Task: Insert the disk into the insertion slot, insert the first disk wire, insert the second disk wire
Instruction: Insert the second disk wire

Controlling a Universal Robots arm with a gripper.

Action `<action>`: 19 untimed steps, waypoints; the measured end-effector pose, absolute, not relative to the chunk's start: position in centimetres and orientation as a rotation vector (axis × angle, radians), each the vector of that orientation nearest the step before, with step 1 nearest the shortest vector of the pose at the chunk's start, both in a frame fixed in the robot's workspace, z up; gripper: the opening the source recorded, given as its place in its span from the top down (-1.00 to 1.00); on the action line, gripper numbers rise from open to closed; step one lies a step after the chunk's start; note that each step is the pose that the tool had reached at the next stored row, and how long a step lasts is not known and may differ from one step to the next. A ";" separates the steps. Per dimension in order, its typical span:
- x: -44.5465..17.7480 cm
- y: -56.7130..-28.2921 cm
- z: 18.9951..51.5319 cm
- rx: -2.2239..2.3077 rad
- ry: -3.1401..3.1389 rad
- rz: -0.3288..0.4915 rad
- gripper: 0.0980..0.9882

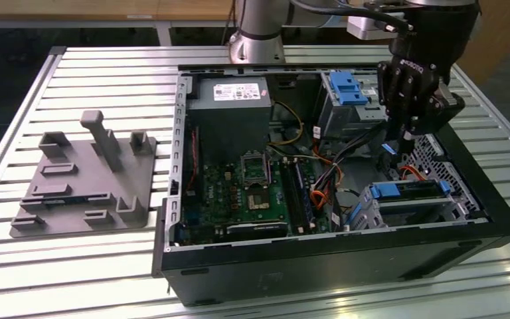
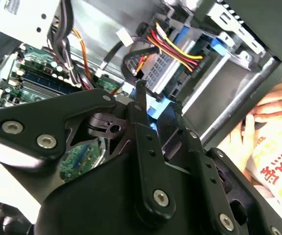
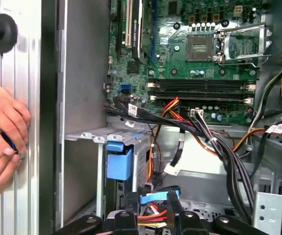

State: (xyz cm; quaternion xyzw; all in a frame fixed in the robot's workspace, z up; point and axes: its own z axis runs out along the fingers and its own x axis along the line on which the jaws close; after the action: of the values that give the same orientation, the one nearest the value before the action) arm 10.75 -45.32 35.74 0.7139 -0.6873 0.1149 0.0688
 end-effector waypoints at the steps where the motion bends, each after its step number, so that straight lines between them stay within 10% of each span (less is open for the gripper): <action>1: 10.7 -45.2 35.7 2.145 -2.063 0.356 0.40; 19: 10.2 -44.9 34.2 2.099 -2.011 0.500 0.40</action>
State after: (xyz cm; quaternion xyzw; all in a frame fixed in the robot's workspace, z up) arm 10.15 -44.91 34.21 0.7083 -0.6787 0.1689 0.0957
